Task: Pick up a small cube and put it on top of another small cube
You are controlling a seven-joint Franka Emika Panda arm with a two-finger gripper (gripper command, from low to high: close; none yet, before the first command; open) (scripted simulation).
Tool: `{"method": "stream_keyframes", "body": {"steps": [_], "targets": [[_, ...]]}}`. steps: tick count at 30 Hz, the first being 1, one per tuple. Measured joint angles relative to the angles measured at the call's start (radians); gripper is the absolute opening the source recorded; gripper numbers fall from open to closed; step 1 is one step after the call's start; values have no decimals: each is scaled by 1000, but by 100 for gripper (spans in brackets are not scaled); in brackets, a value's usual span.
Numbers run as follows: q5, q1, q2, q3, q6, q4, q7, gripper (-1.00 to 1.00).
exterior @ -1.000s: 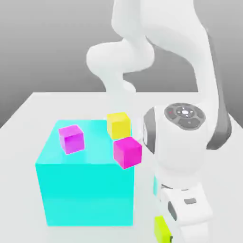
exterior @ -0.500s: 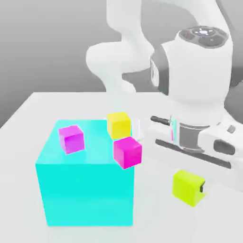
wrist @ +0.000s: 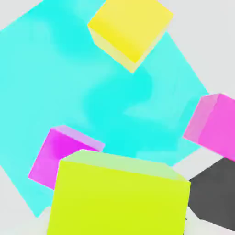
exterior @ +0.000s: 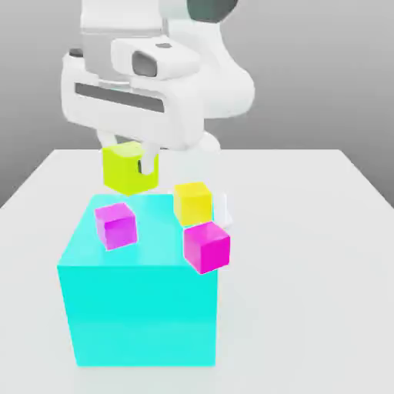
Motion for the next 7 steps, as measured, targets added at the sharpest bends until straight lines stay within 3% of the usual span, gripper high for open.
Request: {"method": "stream_keyframes", "body": {"steps": [3, 4, 7], "targets": [[-8, -1, 36, -30, 107, -72, -2, -100], [-10, -1, 49, -37, 139, -91, -3, 100], [-10, -1, 49, -37, 139, -91, -3, 100]]}}
